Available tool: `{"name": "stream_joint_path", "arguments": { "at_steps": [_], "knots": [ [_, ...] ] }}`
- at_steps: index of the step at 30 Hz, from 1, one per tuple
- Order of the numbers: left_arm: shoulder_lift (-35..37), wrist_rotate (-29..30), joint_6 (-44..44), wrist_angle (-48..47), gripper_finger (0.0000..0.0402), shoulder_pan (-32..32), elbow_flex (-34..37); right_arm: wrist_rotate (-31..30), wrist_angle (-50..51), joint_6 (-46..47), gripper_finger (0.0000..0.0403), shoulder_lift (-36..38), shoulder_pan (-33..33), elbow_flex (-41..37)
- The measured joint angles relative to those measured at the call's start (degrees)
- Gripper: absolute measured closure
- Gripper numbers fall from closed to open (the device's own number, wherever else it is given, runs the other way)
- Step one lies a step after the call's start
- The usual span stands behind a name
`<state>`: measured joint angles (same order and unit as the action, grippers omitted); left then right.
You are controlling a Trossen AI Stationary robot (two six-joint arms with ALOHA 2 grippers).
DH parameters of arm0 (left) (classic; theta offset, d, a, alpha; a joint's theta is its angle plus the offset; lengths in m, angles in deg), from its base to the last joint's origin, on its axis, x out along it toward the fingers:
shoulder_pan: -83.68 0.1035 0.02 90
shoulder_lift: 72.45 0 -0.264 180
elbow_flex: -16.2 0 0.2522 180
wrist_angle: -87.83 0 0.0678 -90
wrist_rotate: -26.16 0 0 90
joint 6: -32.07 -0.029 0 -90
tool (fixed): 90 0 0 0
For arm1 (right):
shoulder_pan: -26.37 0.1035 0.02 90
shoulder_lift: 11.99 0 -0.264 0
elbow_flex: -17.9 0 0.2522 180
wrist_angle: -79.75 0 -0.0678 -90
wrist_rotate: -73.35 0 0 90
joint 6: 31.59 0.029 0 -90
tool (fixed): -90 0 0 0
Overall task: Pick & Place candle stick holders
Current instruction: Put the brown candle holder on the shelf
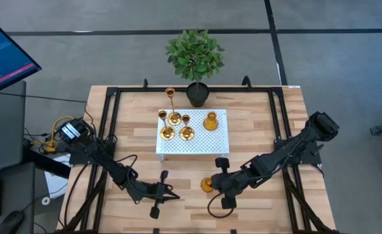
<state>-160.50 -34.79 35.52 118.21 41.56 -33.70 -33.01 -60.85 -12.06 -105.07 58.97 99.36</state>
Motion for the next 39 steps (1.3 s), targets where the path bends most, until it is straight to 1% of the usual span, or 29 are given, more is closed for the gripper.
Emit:
{"name": "stream_joint_path", "arguments": {
  "at_steps": [31, 39],
  "knots": [
    [0.0, 0.0, 0.0, -0.02, 0.0391, -0.01, -0.02, 0.0, -0.01, 0.0, 0.0403, -0.02, -0.15, 0.0],
    [0.0, 0.0, 0.0, -0.02, 0.039, -0.01, -0.02, -0.13, -1.49, 0.0, 0.0403, -0.02, -0.15, 0.0]
  ]
}}
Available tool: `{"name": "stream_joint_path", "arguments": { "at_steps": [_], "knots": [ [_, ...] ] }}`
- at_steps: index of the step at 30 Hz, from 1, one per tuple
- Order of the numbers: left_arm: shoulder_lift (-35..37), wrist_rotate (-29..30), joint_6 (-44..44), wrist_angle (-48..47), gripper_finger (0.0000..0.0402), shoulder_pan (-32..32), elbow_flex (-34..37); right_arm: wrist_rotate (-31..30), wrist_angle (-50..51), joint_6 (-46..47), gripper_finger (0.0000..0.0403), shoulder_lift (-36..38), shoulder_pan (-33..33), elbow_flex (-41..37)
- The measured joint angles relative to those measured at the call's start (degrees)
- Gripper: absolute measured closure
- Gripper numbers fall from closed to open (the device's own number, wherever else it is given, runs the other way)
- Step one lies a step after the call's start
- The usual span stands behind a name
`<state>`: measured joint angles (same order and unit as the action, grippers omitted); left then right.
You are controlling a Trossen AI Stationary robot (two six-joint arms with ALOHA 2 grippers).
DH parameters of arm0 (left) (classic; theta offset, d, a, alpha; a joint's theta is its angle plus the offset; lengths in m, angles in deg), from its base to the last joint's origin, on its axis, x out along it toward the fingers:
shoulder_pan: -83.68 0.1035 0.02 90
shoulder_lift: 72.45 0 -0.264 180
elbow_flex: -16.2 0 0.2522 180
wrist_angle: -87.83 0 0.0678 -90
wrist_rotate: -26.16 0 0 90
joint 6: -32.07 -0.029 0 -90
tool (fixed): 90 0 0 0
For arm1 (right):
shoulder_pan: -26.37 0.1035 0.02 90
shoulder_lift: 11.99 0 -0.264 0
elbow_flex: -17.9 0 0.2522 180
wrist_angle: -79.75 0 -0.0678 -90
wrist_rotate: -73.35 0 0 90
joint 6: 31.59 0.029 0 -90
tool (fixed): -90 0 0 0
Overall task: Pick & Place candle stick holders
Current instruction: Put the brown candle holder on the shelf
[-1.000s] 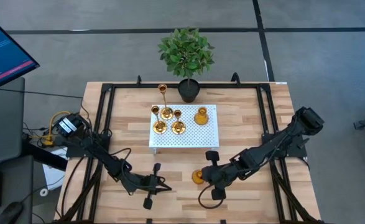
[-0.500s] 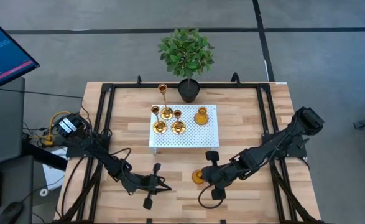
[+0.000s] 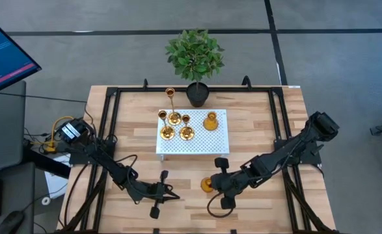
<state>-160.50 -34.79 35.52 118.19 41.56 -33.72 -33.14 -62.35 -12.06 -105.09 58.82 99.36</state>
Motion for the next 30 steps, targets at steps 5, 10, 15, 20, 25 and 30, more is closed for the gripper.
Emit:
{"name": "stream_joint_path", "arguments": {
  "at_steps": [5, 10, 15, 20, 25, 30],
  "knots": [
    [0.0, 0.0, 0.0, 0.0, 0.0389, 0.0, 0.0, 0.0, -0.77, 0.0, 0.0403, 0.0, 0.02, 0.0],
    [0.0, 0.0, 0.0, 0.0, 0.0389, 0.0, 0.0, 0.0, -0.81, 0.0, 0.0403, 0.0, 0.02, 0.0],
    [0.0, 0.0, 0.0, 0.02, 0.0389, 0.0, -0.02, 0.0, -0.76, 0.0, 0.0403, 0.0, 0.01, 0.0],
    [0.0, 0.0, 0.0, 0.02, 0.0389, 0.0, -0.02, -0.02, -0.72, 0.0, 0.0403, 0.0, -0.02, 0.0],
    [0.0, 0.0, 0.0, 0.04, 0.0389, 0.0, -0.02, -0.01, -0.72, 0.0, 0.0403, 0.0, -0.07, 0.0],
    [0.0, 0.0, 0.0, 0.04, 0.0389, 0.0, -0.02, 0.02, -0.59, -1.61, 0.0401, 0.0, -0.06, 0.0]
  ]
}}
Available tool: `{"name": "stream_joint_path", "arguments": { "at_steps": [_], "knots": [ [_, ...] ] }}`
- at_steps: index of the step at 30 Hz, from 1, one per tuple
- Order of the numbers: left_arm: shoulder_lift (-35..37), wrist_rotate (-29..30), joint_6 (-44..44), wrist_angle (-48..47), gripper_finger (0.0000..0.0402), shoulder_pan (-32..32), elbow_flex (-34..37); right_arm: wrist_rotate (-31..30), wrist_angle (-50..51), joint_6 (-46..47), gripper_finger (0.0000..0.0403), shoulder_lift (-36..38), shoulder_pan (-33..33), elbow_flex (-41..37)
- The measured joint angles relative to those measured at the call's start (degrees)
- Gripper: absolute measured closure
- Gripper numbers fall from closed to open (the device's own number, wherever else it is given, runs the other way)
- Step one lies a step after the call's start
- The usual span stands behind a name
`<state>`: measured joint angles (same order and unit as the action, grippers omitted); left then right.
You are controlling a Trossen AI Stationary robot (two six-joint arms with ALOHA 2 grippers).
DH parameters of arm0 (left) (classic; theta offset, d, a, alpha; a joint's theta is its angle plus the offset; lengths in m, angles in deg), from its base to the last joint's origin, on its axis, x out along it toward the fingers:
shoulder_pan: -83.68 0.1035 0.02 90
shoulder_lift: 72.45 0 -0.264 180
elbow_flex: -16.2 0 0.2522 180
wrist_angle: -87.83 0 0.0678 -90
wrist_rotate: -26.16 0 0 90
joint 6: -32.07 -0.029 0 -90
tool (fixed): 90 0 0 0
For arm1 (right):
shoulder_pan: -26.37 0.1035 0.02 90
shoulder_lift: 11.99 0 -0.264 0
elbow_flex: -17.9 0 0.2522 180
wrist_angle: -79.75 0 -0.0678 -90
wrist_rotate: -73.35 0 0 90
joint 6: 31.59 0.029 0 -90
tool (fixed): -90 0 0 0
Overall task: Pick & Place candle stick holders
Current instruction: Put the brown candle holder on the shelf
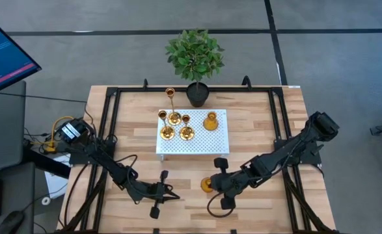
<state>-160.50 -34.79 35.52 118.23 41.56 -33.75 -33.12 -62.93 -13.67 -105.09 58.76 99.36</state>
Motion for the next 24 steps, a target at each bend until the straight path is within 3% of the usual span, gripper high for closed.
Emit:
{"name": "stream_joint_path", "arguments": {
  "at_steps": [14, 24],
  "knots": [
    [0.0, 0.0, 0.0, -0.02, 0.0389, 0.0, 0.0, 0.07, 1.18, -2.34, 0.0299, 0.0, 0.46, -2.29],
    [0.0, 0.0, 0.0, -0.01, 0.0389, 0.0, 0.0, 0.11, -2.94, 0.13, 0.0282, 0.0, 0.45, -5.76]
  ]
}}
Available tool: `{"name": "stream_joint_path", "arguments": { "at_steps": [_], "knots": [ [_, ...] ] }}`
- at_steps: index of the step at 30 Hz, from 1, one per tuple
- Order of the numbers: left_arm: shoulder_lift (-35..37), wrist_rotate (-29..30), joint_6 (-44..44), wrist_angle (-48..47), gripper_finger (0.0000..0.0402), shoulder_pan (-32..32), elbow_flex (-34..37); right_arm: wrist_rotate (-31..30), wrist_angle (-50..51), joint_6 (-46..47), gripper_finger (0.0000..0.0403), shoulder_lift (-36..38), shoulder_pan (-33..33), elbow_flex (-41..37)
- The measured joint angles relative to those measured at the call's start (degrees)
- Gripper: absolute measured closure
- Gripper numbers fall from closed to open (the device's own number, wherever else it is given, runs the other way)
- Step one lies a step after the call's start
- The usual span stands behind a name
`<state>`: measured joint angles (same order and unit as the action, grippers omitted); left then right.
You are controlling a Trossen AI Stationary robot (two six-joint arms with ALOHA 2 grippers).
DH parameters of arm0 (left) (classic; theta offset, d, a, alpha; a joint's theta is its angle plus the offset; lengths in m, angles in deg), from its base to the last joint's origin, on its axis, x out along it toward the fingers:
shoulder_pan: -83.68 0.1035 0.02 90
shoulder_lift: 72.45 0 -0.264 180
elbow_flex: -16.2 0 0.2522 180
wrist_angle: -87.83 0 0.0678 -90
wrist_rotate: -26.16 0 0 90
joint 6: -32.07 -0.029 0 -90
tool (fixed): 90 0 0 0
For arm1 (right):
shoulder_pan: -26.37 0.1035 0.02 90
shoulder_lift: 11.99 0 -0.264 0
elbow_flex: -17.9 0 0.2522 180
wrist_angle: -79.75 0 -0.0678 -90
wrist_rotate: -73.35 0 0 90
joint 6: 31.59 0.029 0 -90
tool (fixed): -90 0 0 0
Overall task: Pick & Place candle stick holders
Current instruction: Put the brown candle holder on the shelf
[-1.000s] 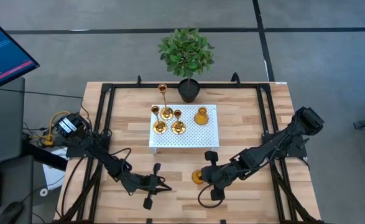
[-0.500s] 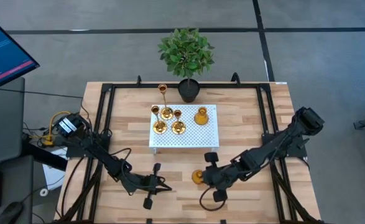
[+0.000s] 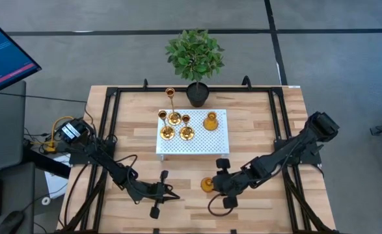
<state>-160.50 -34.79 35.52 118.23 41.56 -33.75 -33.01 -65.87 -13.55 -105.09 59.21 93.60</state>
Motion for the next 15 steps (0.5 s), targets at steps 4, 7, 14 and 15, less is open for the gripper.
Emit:
{"name": "stream_joint_path", "arguments": {
  "at_steps": [4, 7, 14, 15],
  "knots": [
    [0.0, 0.02, 0.0, -0.02, 0.0389, 0.0, 0.0, 0.0, -2.13, 0.02, 0.0281, 0.0, 0.0, -1.72],
    [0.0, 0.01, 0.0, -0.02, 0.0389, 0.0, 0.0, 0.0, -2.79, 0.0, 0.028, 0.0, 0.0, -1.97],
    [0.0, 0.0, 0.0, -0.02, 0.0389, 0.0, 0.0, 0.0, -8.0, 0.02, 0.0279, 0.0, -0.39, -5.23],
    [0.0, 0.02, 0.0, -0.02, 0.0389, 0.0, 0.0, 0.0, -8.75, 0.0, 0.0279, 0.0, -0.47, -5.68]
  ]
}}
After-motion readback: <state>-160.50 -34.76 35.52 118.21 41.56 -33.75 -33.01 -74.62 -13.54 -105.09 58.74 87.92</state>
